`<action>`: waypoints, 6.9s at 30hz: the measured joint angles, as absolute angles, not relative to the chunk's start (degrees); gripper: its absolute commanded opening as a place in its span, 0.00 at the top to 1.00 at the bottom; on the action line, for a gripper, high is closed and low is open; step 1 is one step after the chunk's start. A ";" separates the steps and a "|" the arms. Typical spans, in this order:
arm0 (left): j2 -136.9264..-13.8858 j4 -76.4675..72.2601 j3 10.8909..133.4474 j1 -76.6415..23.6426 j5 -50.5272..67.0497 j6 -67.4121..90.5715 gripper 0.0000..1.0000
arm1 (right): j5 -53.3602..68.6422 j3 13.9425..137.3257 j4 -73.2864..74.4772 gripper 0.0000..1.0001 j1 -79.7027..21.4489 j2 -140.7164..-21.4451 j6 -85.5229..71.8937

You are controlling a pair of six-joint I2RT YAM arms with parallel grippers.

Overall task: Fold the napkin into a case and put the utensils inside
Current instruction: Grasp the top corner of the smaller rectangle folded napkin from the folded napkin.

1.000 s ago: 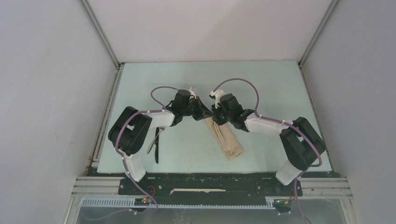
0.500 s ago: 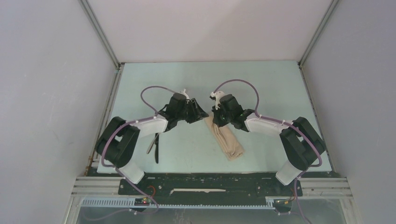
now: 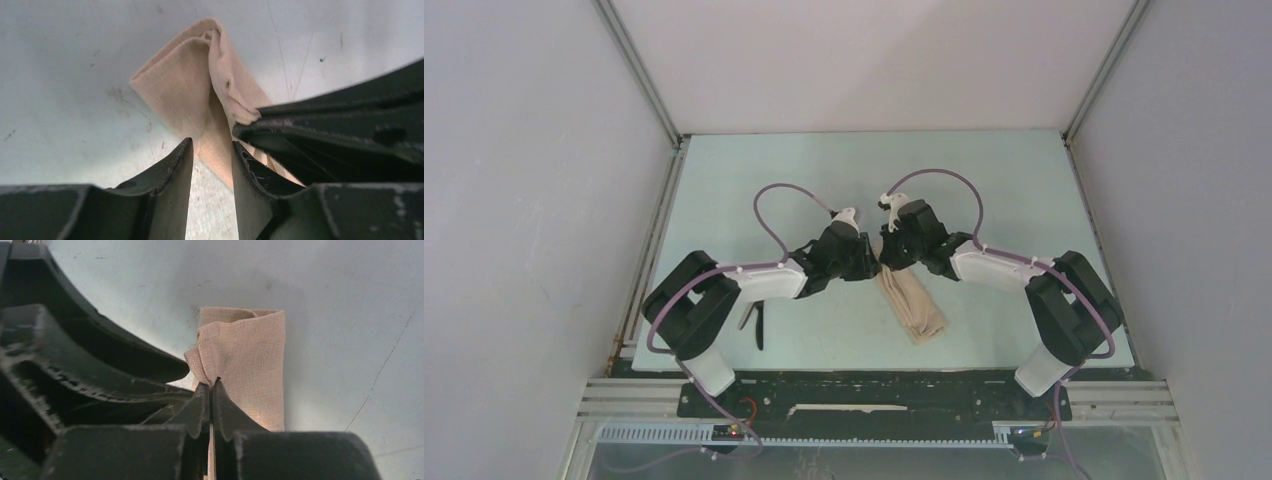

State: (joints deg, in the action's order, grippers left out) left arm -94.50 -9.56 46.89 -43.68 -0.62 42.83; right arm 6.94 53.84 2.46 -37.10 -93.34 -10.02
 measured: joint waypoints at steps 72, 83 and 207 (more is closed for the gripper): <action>-95.24 -12.56 46.59 -42.83 -1.23 41.65 1.00 | 6.33 56.36 11.35 1.00 -39.03 -98.78 -16.29; -95.24 -12.51 46.59 -42.02 -1.26 42.19 1.00 | 6.74 56.42 9.56 0.87 -38.39 -98.80 -20.78; -88.84 -18.81 34.92 -33.98 6.48 52.49 1.00 | 28.36 41.89 -26.94 0.46 -34.48 -100.09 -38.04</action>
